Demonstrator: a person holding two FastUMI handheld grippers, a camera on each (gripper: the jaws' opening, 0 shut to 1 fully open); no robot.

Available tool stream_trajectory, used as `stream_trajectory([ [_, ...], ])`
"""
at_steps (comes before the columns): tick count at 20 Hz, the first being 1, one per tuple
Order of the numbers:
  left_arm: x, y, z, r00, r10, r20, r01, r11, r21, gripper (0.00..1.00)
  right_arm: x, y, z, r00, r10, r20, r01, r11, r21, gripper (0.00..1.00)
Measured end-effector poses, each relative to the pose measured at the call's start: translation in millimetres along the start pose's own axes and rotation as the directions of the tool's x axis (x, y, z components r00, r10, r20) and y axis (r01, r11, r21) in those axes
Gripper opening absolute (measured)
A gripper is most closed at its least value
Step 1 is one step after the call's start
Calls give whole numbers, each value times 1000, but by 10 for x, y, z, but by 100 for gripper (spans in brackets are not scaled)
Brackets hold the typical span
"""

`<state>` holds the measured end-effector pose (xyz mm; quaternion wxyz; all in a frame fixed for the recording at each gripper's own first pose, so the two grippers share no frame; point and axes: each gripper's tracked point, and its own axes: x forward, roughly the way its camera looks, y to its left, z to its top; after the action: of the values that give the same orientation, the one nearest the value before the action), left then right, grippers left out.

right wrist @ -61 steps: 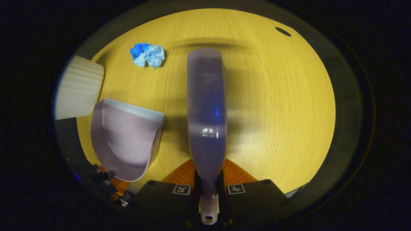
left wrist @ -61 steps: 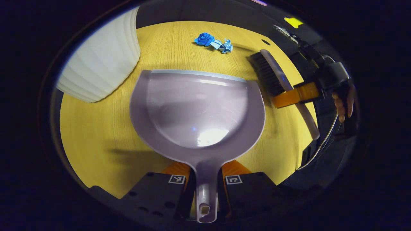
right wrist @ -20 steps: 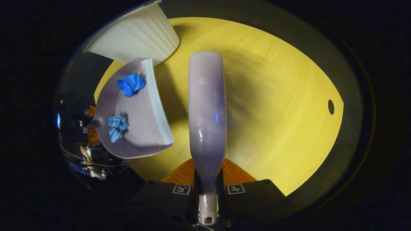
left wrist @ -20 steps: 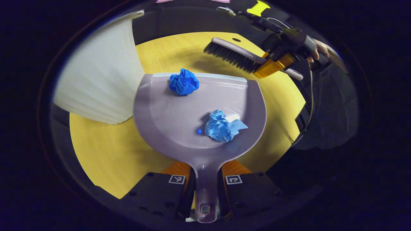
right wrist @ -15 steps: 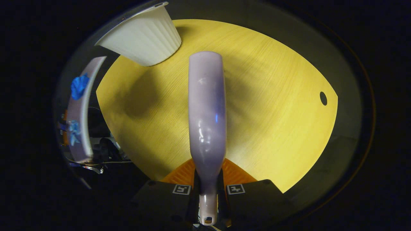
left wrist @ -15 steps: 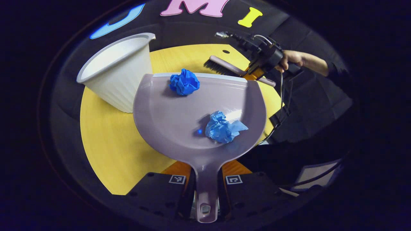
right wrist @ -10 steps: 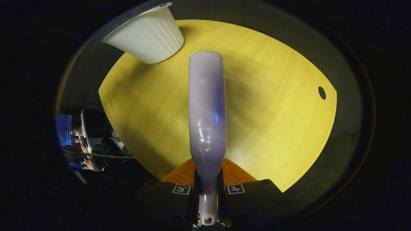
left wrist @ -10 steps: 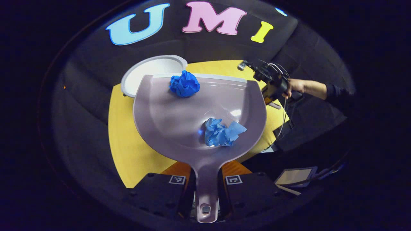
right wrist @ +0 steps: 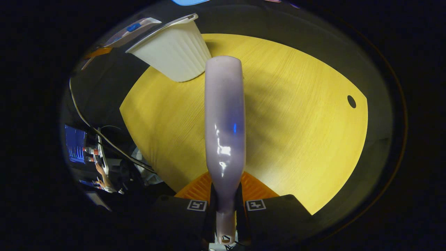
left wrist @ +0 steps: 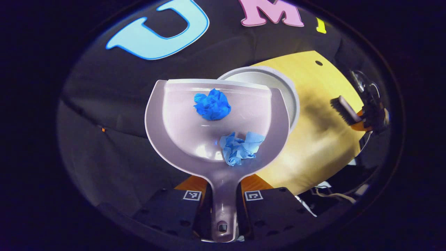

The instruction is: Pick up the small broom and dustpan from the desktop, sweep the trash into the dustpan with the broom, and then empty the trash into the garbage bin.

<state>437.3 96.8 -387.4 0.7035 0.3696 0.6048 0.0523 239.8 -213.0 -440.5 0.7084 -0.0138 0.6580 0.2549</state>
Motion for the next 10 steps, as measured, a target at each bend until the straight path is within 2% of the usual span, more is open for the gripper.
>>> stream_trajectory([
  [3,93,-330,90,997,44,-65,-37,994,107,29,-57,-19,-87,999,40,15,-40,998,45,27],
  [4,188,-428,146,994,67,-83,-51,983,178,29,-87,-51,-132,999,37,7,-38,998,46,27],
  [7,390,-756,156,975,195,-104,-144,918,369,29,-66,-113,-283,1000,14,-14,-14,999,43,27],
  [10,483,-881,-47,952,295,-82,-229,865,446,29,-49,-115,-285,999,32,-12,-31,997,67,27],
])
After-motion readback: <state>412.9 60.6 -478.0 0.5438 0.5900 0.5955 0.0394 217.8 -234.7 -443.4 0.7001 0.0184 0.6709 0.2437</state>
